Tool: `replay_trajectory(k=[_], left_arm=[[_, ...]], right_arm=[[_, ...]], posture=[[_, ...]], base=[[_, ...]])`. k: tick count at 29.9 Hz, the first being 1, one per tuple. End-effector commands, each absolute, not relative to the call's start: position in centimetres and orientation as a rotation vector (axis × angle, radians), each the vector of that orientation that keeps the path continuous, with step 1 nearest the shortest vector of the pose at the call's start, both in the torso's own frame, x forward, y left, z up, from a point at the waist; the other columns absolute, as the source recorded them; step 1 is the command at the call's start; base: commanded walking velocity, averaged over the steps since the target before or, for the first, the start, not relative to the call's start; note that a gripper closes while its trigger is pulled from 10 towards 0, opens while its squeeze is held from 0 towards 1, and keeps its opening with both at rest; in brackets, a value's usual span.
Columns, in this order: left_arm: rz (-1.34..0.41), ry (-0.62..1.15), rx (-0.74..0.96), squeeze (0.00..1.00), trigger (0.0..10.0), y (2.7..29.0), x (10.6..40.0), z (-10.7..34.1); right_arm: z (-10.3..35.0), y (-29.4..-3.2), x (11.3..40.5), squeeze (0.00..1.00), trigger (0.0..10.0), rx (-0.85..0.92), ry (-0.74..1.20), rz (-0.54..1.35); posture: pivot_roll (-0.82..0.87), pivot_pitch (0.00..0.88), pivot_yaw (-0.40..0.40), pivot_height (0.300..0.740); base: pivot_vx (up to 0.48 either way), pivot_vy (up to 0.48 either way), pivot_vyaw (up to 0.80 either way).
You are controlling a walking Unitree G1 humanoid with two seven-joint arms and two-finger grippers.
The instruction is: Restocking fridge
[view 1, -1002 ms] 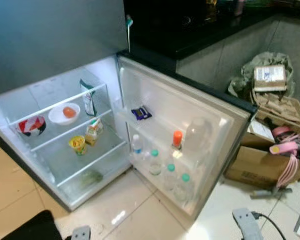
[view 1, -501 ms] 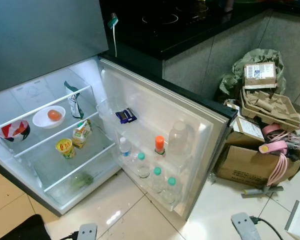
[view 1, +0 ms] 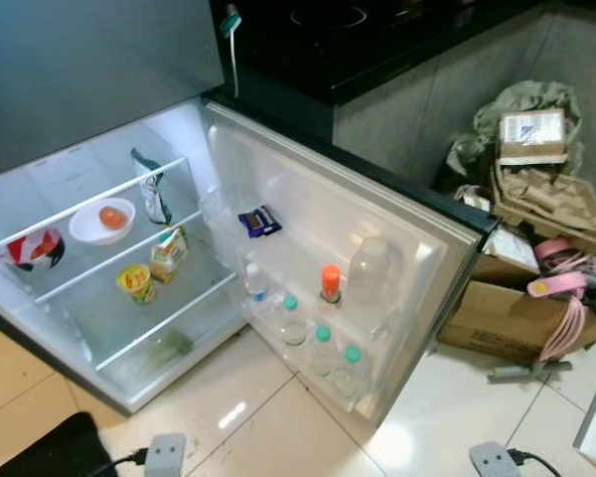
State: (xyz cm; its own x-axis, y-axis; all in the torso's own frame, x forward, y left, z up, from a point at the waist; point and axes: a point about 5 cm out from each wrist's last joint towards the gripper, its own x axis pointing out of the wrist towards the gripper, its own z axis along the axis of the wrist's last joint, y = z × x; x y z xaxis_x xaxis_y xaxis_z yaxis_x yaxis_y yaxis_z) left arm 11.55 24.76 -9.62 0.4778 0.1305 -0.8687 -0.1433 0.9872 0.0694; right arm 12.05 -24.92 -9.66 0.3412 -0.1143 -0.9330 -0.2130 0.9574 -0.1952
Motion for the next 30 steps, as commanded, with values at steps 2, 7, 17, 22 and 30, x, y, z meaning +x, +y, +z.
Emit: replay_trajectory(k=[2,7,17,22,30], left_arm=[[0.104,1.122,0.077,0.00,10.0,25.4,10.8,-9.7],[0.147,1.078,0.050,0.00,10.0,25.7,11.8,-9.3],[0.156,1.115,0.007,0.00,10.0,24.9,10.2,-10.0],[0.191,1.139,-0.003,0.00,10.0,25.1,9.1,-10.2],[0.185,1.129,0.002,0.00,10.0,25.6,9.3,-10.0]], right_arm=[[-9.3,-25.3,12.9,0.00,10.0,-0.289,1.204,0.025],[-9.1,-25.1,13.6,0.00,10.0,-0.272,1.190,0.014],[-9.2,-24.4,13.9,0.00,10.0,-0.292,1.185,0.011],[-9.0,-26.3,12.9,0.00,10.0,-0.252,1.185,-0.101],[-6.3,-30.4,15.7,0.00,10.0,-0.087,0.991,-0.381]], posture=[[-0.08,0.078,-0.001,0.740],[-0.04,0.041,-0.032,0.740],[-0.08,0.000,0.022,0.740],[-0.06,0.000,0.002,0.740],[-0.05,0.000,0.012,0.740]], base=[[0.000,0.000,0.00],[0.000,0.000,0.00],[0.000,0.000,0.00],[0.000,0.000,0.00],[0.000,0.000,0.00]])
